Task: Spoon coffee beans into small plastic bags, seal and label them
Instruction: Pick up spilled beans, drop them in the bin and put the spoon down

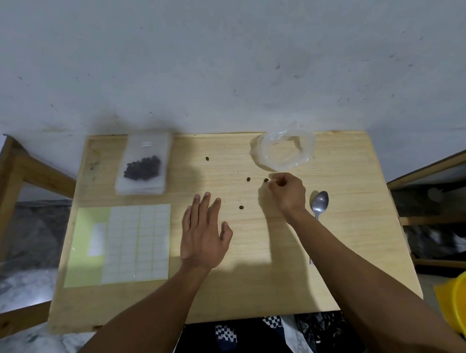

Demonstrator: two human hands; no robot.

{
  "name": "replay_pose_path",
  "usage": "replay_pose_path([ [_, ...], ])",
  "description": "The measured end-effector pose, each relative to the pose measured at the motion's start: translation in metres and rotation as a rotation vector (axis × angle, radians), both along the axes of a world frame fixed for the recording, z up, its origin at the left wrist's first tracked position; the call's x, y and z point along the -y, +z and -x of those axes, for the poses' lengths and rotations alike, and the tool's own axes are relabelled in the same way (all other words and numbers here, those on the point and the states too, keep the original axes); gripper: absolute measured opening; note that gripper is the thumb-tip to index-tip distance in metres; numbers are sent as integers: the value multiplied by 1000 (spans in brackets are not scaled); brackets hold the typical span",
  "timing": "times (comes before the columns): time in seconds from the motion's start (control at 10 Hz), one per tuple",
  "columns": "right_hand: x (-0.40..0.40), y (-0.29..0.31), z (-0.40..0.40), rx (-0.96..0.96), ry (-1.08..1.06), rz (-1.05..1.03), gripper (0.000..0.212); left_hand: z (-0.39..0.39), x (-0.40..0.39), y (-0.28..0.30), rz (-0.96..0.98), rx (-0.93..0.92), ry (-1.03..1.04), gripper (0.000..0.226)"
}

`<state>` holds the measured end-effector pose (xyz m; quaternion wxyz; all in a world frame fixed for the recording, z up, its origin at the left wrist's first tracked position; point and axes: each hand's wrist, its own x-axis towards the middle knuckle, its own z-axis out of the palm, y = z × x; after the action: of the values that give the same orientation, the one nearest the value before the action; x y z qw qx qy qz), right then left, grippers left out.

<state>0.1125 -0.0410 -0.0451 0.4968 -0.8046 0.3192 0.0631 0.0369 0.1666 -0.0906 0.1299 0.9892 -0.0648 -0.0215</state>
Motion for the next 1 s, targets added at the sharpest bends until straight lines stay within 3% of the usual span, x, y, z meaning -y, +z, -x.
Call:
replay_pose_path([
  [0.3, -45, -9, -25, 38, 218, 85, 20, 0, 0, 0, 6, 11, -1, 59],
  [0.5, -56, -9, -23, 50, 507, 346, 23, -1, 0, -1, 10, 10, 12, 59],
  [0.6, -55, -12, -26, 31, 474, 276, 22, 0, 0, 0, 11, 14, 15, 59],
  [0.8, -47, 17, -17, -12, -117, -413, 21, -1, 0, 1, -7, 7, 11, 59],
  [0.9, -38, 28, -9, -20, -228, -763, 31, -1, 0, 1, -7, 2, 12, 59],
  [1.0, -35, 33, -2, -33, -196, -836, 34, 0, 0, 2, -6, 3, 12, 59],
])
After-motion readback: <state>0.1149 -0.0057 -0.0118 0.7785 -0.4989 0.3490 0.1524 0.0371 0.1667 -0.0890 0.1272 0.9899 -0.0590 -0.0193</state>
